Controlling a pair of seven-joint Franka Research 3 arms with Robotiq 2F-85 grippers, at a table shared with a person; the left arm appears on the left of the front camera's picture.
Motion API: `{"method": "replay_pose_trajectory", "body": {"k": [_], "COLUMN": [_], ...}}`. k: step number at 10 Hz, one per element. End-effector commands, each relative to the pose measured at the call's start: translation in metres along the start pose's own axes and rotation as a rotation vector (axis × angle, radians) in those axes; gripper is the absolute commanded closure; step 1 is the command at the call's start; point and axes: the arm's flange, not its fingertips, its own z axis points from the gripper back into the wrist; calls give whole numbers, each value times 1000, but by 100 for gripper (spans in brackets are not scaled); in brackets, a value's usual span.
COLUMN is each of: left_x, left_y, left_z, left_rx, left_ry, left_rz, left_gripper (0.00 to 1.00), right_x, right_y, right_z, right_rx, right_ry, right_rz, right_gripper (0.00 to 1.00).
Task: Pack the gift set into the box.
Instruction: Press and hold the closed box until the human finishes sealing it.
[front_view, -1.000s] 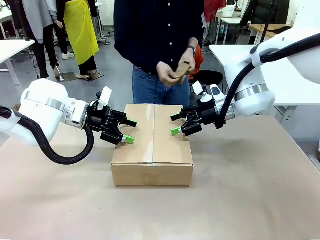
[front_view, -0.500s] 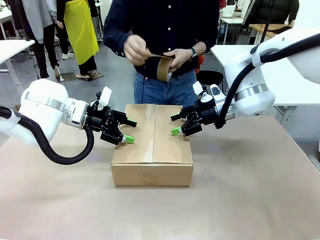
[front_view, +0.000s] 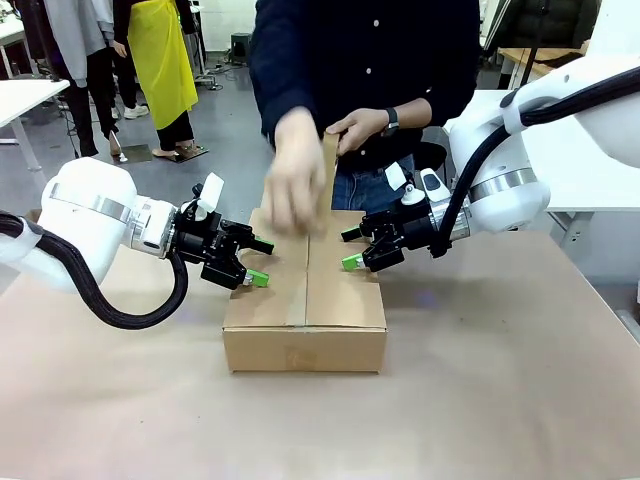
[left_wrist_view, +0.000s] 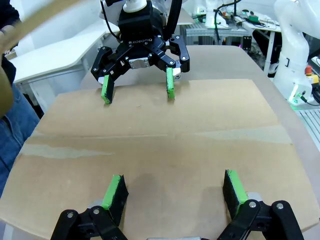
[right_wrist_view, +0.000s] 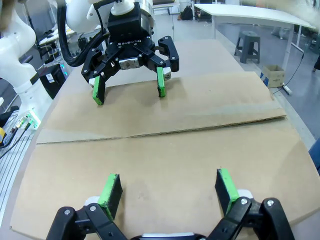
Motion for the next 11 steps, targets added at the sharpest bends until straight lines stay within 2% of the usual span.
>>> {"method": "replay_pose_trajectory", "body": {"k": [1,11], "left_x": [-2,-2], "left_y": [-3,-3], "left_z": [0,0], "left_rx": [2,2], "left_ry": [0,0], "left_rz": [-15,-15], "left_gripper": [0,0], "right_x": [-1,-1], "right_y": [1,1], "right_z": [-1,-1], "right_rx": [0,0], "right_ry": [3,3], "right_rz": [3,3], "right_gripper": [0,0]}}
